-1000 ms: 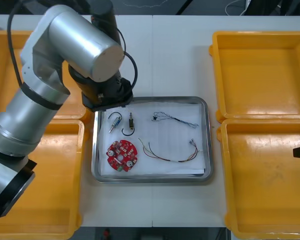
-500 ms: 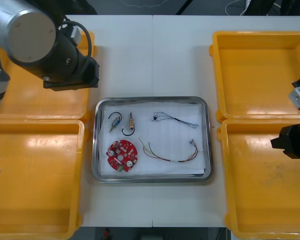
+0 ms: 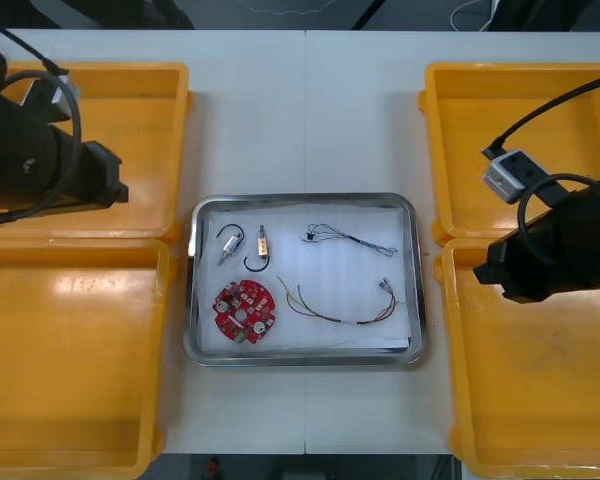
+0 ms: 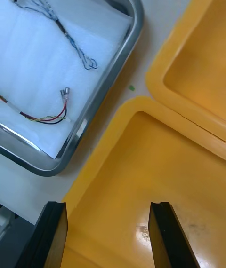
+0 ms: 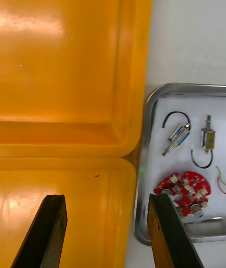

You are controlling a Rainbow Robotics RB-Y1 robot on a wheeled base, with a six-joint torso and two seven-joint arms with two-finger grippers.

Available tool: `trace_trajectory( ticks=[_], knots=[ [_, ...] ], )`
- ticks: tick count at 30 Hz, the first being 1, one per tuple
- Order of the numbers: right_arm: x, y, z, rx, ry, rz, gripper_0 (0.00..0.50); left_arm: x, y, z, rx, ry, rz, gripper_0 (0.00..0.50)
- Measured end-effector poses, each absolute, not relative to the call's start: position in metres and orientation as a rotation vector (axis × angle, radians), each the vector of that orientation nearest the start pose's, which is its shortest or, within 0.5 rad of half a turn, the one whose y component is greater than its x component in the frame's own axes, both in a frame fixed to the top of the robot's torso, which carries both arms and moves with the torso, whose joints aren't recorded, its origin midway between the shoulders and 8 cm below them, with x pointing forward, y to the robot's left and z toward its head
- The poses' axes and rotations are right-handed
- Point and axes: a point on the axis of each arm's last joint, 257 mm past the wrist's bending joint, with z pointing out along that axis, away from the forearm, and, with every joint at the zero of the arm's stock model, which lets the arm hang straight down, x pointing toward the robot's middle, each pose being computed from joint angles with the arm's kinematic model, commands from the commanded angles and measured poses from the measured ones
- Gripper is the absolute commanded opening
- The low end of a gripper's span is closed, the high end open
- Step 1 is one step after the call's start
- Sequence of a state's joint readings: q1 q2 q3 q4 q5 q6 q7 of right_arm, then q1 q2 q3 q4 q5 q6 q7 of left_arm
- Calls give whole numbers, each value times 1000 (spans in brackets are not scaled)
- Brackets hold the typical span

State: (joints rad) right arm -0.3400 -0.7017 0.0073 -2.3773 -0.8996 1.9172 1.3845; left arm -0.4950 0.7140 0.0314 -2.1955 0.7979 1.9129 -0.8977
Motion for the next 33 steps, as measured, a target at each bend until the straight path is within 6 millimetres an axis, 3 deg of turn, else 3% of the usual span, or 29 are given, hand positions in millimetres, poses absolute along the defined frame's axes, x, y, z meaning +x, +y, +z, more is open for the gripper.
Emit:
trace_trajectory(
  ticks=[10, 20, 33],
  knots=[
    [364, -177, -159, -973, 2479, 6, 500, 400, 306, -147, -17, 2622, -52, 500],
    [352, -142, -161, -1185, 2406, -34, 500, 383, 329, -161, -95, 2652, -37, 500],
    [334, -104, -194, -1418, 2340, -137, 500, 357, 357, -176, -164, 2696, 5, 500]
  ],
)
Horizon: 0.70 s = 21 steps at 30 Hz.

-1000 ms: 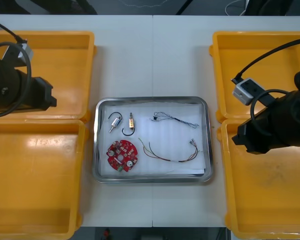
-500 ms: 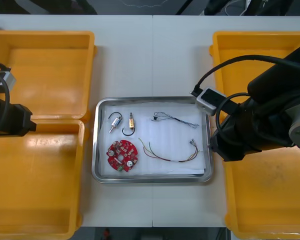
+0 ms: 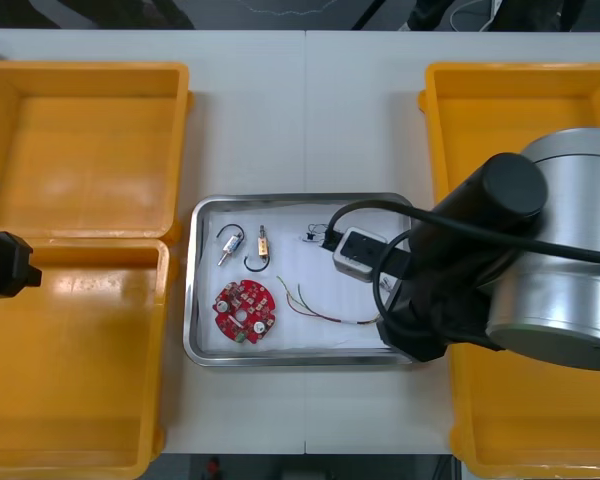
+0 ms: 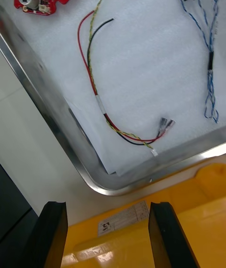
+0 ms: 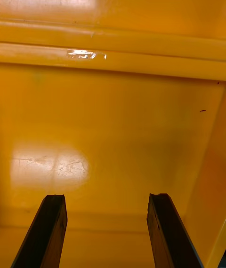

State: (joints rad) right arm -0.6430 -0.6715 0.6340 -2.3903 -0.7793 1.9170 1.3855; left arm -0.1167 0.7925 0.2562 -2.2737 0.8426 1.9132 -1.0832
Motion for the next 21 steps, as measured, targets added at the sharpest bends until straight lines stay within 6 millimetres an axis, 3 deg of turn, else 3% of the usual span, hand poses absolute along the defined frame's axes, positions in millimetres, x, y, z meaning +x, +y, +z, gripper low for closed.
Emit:
trace_trajectory(
  ticks=[10, 16, 21],
  knots=[
    [337, -41, -221, -1534, 2244, -96, 500, 353, 356, -178, -156, 2703, 4, 500],
    [343, -25, -238, -1790, 2062, -193, 500, 353, 354, -178, -148, 2702, 0, 500],
    [344, -14, -254, -1825, 2059, -184, 500, 352, 352, -178, -141, 2705, -9, 500]
  ],
)
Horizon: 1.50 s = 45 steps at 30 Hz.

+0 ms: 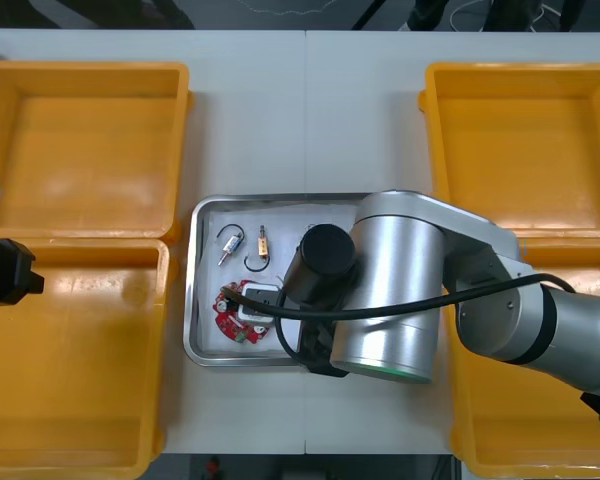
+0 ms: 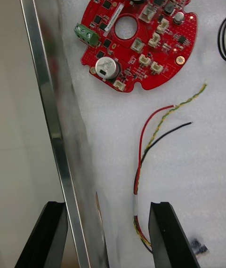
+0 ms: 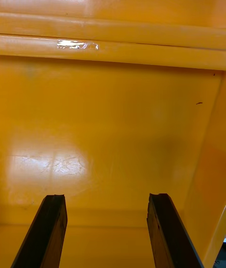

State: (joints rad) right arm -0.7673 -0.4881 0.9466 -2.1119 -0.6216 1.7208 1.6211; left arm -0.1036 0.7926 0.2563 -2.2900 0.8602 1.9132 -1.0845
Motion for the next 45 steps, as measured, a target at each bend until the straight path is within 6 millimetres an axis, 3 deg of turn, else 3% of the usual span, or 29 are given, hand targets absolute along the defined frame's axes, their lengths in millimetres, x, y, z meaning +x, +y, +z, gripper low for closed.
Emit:
trace_trajectory(
  ticks=[5, 18, 34, 45],
  knots=[
    [338, -5, -272, -1869, 2036, -179, 500, 352, 351, -178, -137, 2706, -11, 500],
    [322, -5, -301, -1967, 1966, -244, 500, 352, 351, -177, -135, 2706, -12, 500],
    [342, -7, -325, -1936, 1968, -291, 500, 352, 351, -177, -132, 2705, -11, 500],
    [339, -3, -325, -1942, 1959, -287, 500, 352, 351, -177, -131, 2705, -11, 500]
  ],
)
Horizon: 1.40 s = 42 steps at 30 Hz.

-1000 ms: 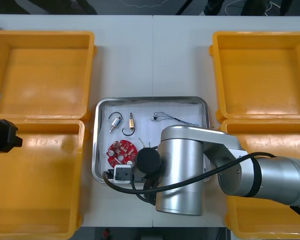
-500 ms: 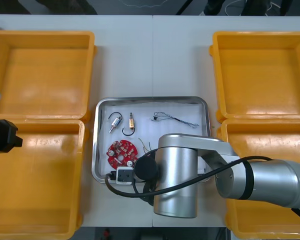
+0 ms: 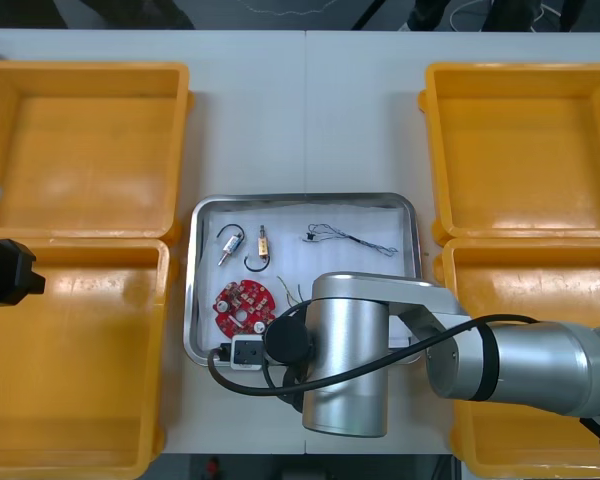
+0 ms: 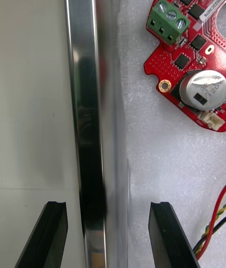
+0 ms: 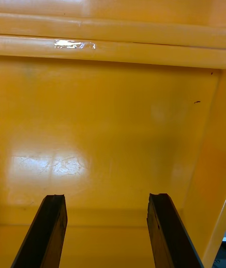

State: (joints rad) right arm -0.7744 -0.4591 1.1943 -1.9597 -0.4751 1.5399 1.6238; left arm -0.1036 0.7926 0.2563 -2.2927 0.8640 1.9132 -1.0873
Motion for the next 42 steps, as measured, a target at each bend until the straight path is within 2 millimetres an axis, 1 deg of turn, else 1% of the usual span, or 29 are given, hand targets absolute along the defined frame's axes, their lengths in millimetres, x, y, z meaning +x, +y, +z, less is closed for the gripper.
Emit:
trace_trajectory(
  ticks=[1, 2, 3, 4, 5, 6, 7, 8, 10, 19, 24, 31, 42],
  knots=[
    [340, -2, -325, -1941, 1957, -289, 500, 352, 351, -177, -131, 2705, -11, 500],
    [340, -2, -325, -1940, 1954, -291, 456, 352, 351, -177, -131, 2705, -11, 500],
    [340, -1, -324, -1939, 1952, -292, 431, 352, 351, -177, -131, 2705, -11, 500],
    [340, -1, -324, -1938, 1952, -292, 350, 352, 351, -177, -131, 2705, -11, 500],
    [340, -1, -324, -1938, 1951, -292, 303, 352, 351, -177, -131, 2705, -11, 500],
    [340, -1, -324, -1938, 1951, -293, 210, 352, 351, -177, -131, 2705, -11, 500],
    [340, -1, -324, -1938, 1951, -293, 104, 352, 351, -177, -131, 2705, -11, 500],
    [340, -1, -324, -1939, 1951, -292, 41, 352, 351, -177, -131, 2705, -11, 500],
    [340, -1, -324, -1939, 1951, -293, 0, 352, 351, -177, -131, 2705, -11, 500],
    [341, 0, -323, -1938, 1946, -297, 0, 352, 351, -177, -131, 2705, -12, 500],
    [347, 2, -317, -1934, 1930, -314, 0, 352, 351, -177, -131, 2705, -12, 500],
    [365, 6, -301, -1910, 1879, -373, 0, 352, 351, -177, -131, 2705, -12, 500],
    [392, 14, -268, -1884, 1796, -451, 0, 352, 351, -177, -131, 2705, -12, 500]
  ],
)
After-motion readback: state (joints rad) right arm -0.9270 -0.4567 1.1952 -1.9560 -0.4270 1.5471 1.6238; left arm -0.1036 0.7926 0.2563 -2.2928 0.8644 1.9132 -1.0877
